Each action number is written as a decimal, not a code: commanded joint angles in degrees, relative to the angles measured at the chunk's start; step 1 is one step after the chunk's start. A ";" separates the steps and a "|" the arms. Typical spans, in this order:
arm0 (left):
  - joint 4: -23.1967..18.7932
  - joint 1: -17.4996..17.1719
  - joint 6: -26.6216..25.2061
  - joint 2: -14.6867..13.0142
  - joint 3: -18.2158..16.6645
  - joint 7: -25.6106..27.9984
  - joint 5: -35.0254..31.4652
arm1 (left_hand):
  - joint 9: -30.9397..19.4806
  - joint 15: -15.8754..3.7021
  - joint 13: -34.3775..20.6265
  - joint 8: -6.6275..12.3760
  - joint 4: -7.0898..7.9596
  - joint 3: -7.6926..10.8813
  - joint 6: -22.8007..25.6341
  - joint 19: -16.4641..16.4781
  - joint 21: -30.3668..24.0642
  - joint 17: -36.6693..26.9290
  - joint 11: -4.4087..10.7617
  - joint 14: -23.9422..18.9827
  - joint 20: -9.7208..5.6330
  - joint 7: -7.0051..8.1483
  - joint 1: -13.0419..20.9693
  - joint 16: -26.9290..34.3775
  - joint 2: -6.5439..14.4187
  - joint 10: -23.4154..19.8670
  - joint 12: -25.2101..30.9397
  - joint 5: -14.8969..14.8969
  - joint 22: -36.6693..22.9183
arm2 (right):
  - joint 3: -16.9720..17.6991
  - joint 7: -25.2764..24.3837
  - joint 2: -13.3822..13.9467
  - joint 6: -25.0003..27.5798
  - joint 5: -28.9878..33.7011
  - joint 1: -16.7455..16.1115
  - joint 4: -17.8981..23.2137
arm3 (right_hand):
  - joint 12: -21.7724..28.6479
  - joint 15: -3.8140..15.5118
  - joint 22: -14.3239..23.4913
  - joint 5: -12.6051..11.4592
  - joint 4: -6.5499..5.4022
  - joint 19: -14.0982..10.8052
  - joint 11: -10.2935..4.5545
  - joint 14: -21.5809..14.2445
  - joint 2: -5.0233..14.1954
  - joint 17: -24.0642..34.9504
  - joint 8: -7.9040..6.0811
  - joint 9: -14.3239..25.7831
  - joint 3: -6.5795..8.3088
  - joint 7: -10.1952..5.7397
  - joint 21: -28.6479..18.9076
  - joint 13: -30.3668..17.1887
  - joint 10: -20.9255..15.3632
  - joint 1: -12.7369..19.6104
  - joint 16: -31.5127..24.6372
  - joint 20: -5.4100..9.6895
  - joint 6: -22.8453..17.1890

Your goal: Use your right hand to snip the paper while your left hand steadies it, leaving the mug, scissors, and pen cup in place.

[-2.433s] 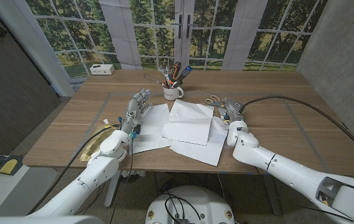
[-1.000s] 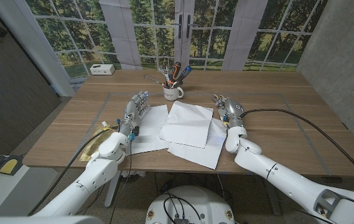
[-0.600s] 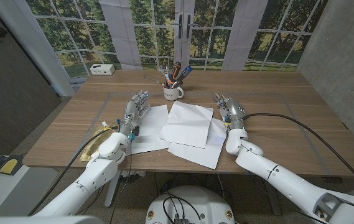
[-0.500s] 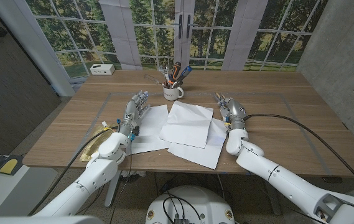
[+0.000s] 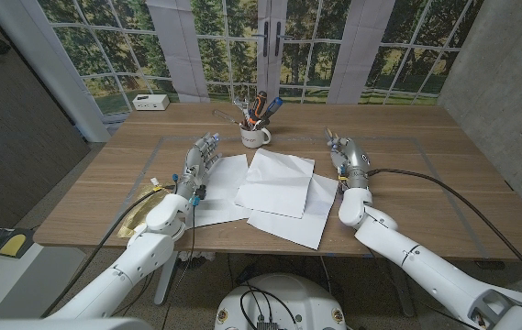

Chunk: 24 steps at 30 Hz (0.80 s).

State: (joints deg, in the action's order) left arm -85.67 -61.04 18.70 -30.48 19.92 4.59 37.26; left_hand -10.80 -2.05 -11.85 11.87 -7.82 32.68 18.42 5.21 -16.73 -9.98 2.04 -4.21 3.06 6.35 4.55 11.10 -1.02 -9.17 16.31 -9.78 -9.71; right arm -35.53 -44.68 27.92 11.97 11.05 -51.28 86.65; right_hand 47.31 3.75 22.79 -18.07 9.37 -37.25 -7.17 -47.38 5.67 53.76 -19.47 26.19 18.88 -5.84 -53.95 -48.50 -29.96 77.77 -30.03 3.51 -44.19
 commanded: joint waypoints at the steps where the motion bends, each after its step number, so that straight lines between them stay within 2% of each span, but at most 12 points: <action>1: -0.71 0.23 -0.57 -0.28 0.00 0.61 -0.40 | -0.12 0.00 -0.22 -0.07 0.09 -0.32 0.59 0.74 0.18 -0.35 0.14 -0.75 -0.02 -0.28 0.08 -0.10 0.42 -0.48 -0.23 -0.22 -0.30 | 3.05 0.71 1.03 -8.57 -3.42 -1.05 0.08 | 0.32 9.75 0.20 -0.52 -0.13 0.70 -0.45 -1.98 0.57 0.52 0.42 0.21 0.37 -0.46 -0.99 -0.25 0.29 1.21 0.48 6.17 -0.35; 24: -0.99 1.57 -0.96 -0.39 0.17 0.61 -1.03 | -0.13 0.05 -0.24 -0.23 0.10 -0.36 0.64 0.98 0.68 -0.34 0.09 -0.76 -0.24 -0.26 0.07 -0.14 0.57 -0.64 -0.40 -0.22 -0.31 | 8.60 5.28 0.86 -17.29 -10.54 -3.28 3.11 | 0.79 9.73 -0.43 -0.78 -0.33 2.37 -1.28 -3.07 0.13 2.31 2.01 0.38 0.31 -0.34 -5.17 0.28 -0.26 1.17 2.45 6.54 -1.97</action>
State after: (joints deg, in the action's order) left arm -86.57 -60.00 17.74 -30.81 20.03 5.23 36.53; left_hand -10.80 -2.13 -11.85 11.64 -7.58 32.45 18.62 5.52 -16.11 -9.98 2.04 -4.74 2.75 6.14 4.55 11.10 -1.02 -9.16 16.09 -9.78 -9.71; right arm -29.33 -41.70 28.97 -1.27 4.09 -53.58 88.27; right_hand 47.70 3.49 22.32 -18.45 9.24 -35.06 -8.13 -47.64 5.61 55.86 -17.70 26.45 18.99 -6.25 -58.58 -48.09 -29.70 77.84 -27.76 3.36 -45.65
